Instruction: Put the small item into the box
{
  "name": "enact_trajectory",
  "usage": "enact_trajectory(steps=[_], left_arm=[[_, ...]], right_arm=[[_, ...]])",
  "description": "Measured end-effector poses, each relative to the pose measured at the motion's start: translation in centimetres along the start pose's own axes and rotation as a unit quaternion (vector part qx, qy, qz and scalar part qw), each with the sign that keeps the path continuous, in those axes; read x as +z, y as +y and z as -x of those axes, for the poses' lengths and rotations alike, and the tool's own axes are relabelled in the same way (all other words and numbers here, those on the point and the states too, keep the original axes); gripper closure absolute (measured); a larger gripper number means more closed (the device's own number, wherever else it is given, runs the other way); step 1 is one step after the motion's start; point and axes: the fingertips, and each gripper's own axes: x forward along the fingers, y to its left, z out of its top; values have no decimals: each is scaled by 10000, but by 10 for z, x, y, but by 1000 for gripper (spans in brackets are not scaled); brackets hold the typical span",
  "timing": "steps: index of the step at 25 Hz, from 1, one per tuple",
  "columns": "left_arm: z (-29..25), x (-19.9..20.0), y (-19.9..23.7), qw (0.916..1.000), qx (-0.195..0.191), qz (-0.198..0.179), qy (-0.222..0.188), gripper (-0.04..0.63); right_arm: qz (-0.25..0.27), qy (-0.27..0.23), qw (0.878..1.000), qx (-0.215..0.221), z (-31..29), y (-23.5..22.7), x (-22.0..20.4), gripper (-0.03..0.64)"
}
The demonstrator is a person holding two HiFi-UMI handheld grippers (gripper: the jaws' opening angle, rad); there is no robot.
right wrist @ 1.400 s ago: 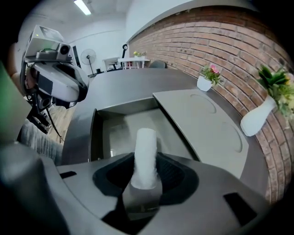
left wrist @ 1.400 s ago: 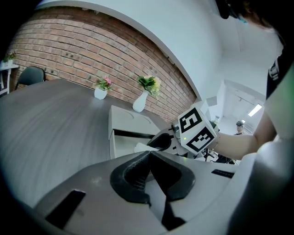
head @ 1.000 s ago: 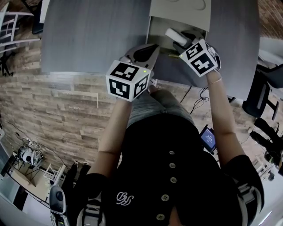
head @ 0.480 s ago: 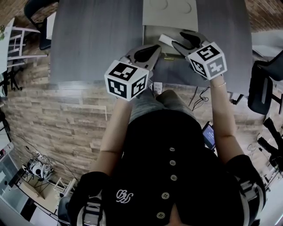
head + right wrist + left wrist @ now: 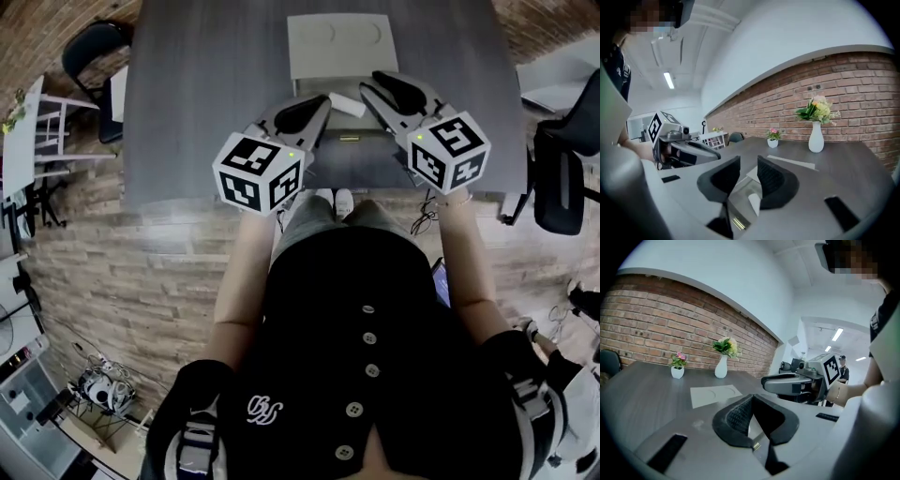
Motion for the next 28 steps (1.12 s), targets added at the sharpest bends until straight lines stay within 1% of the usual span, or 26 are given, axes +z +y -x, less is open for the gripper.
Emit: enact_trajectory(steps=[3,5,6,7,10,14,21,25,28], left_arm=[[-5,10,-9,9999,-26,-91,-79,581],[-6,14,-12,9998,12,-125,-171,581],[-7,13,-12,9997,53,-152,-193,581],[-8,10,-11,9996,99,-183,-183,581],[-10,1,-9,9993,206,-307,13,581],[-11,-5,-13,9993,201,-269,132,581],[-15,-17,-18,9987,93,-309,398,581],[-16,-16,-20,9982,77,-392,442,581],[-19,-18,-23,9984,33,-342,454,581]], right_arm=[[-81,-303,9995,-108,12,5,9,520],[-107,-408,9990,-141,19,8,13,565],[-142,-458,9988,-117,21,12,13,598],[-178,-496,9986,-66,22,16,12,615],[-256,-521,9983,39,19,30,7,615],[-549,-602,9967,-32,22,38,3,617],[-307,-220,9992,136,19,41,-12,615],[-482,-247,9985,117,21,42,-14,615],[-612,-277,9977,71,23,42,-17,615]])
